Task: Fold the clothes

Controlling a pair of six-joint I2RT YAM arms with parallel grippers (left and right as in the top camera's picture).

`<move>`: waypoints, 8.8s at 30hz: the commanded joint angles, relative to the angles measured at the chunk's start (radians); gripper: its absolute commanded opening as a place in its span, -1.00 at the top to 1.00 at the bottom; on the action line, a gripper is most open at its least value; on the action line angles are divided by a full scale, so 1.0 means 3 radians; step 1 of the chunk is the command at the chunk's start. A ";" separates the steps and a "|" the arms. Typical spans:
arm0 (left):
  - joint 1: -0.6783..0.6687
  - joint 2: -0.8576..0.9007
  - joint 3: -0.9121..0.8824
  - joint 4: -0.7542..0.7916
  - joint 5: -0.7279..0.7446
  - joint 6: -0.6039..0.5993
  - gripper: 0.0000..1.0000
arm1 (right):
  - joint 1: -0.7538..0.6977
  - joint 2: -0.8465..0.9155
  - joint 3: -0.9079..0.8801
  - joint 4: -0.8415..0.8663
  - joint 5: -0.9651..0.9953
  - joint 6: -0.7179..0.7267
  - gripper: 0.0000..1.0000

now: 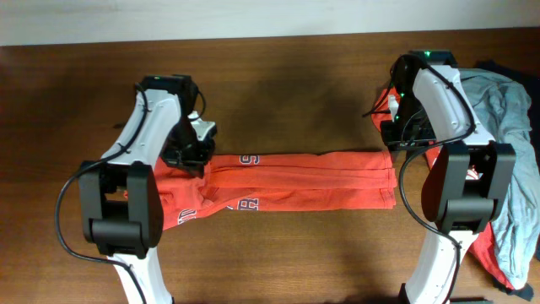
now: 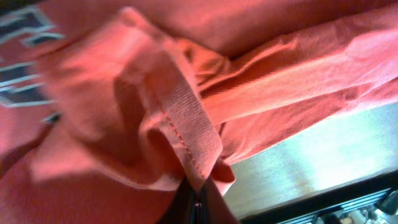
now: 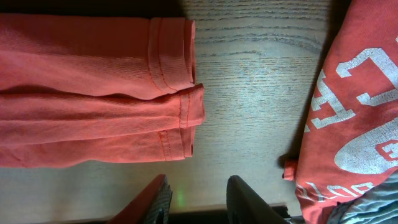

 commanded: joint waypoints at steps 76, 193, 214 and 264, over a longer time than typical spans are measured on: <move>0.0500 -0.0868 -0.0187 0.0268 -0.0621 -0.0556 0.30 | 0.0065 -0.0642 -0.0511 0.0720 -0.0830 -0.0108 0.92; 0.1273 -0.0867 -0.1247 0.0908 0.0037 -0.0247 -0.48 | 0.1133 -0.1034 -0.0251 0.1235 -0.0247 0.0015 -0.25; 0.1306 -0.0370 -0.1938 0.1846 0.1030 0.0109 0.75 | 0.1111 -0.1034 -0.0251 0.1153 -0.0295 0.0017 -0.25; 0.0215 -0.0347 0.0627 -0.0131 -0.0643 -0.0192 0.89 | 0.1111 -0.1034 -0.0251 0.0983 -0.0267 0.0014 -0.24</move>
